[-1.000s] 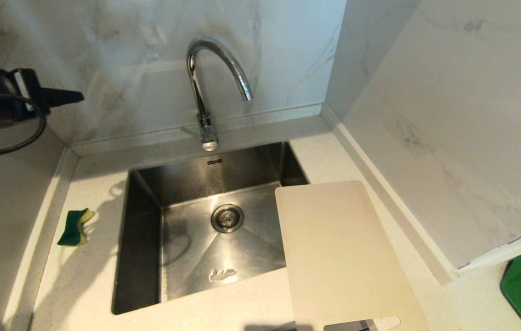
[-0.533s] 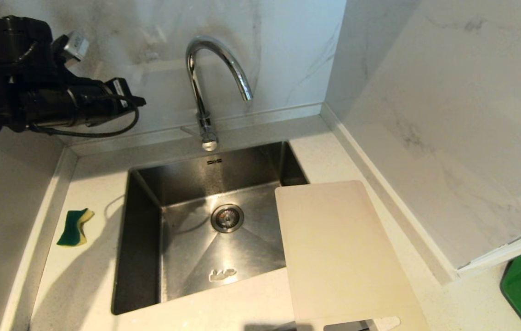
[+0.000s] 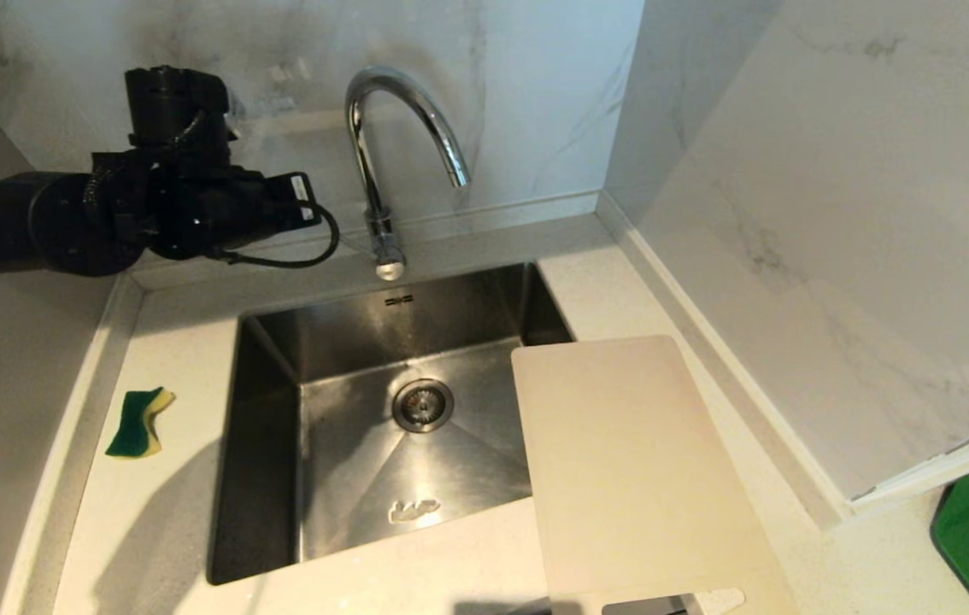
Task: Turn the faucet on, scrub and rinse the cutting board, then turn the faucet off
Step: Turn on the tap
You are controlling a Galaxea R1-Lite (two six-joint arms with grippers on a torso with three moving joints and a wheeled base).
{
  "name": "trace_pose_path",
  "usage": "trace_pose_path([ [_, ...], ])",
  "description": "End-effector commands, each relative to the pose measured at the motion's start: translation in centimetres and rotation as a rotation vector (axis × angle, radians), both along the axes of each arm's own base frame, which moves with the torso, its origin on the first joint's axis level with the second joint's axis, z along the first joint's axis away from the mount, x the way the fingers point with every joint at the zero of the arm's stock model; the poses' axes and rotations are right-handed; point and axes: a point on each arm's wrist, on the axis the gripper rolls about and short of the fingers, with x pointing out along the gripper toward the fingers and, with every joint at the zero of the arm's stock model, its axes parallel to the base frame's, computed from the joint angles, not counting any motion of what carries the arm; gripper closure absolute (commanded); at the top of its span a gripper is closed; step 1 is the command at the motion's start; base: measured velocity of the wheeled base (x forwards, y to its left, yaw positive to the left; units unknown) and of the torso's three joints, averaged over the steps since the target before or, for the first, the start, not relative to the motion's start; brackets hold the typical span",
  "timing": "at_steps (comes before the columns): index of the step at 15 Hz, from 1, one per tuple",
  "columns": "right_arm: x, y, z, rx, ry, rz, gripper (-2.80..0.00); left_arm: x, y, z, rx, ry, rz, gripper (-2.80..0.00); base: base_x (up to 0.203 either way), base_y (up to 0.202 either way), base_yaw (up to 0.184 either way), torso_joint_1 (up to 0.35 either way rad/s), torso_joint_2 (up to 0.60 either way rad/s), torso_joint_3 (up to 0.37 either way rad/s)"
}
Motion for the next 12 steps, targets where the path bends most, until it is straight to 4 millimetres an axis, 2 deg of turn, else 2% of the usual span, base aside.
trace_pose_path([
  [1,0.0,0.0,0.0,0.0,0.0,-0.001,0.0,1.2,-2.2,-0.9,0.004,-0.008,0.081,0.0,0.0,0.0,0.0,0.0,0.0,0.0],
  [3,0.0,0.0,0.0,0.0,0.0,-0.001,0.0,1.9,-2.9,-1.2,0.001,-0.02,0.115,0.0,0.0,0.0,0.0,0.0,0.0,0.0],
  [4,0.0,0.0,0.0,0.0,0.0,-0.001,0.0,2.2,-3.1,-1.0,-0.022,-0.036,0.128,-2.8,0.0,0.0,0.0,0.0,0.0,0.0],
  [9,0.0,0.0,0.0,0.0,0.0,-0.001,0.0,3.1,-3.6,-1.6,-0.173,-0.097,0.222,-2.8,0.0,0.0,0.0,0.0,0.0,0.0],
  [12,0.0,0.0,0.0,0.0,0.0,0.0,0.0,2.8,-5.1,-2.0,-0.245,-0.128,0.244,-2.8,0.0,0.0,0.0,0.0,0.0,0.0],
])
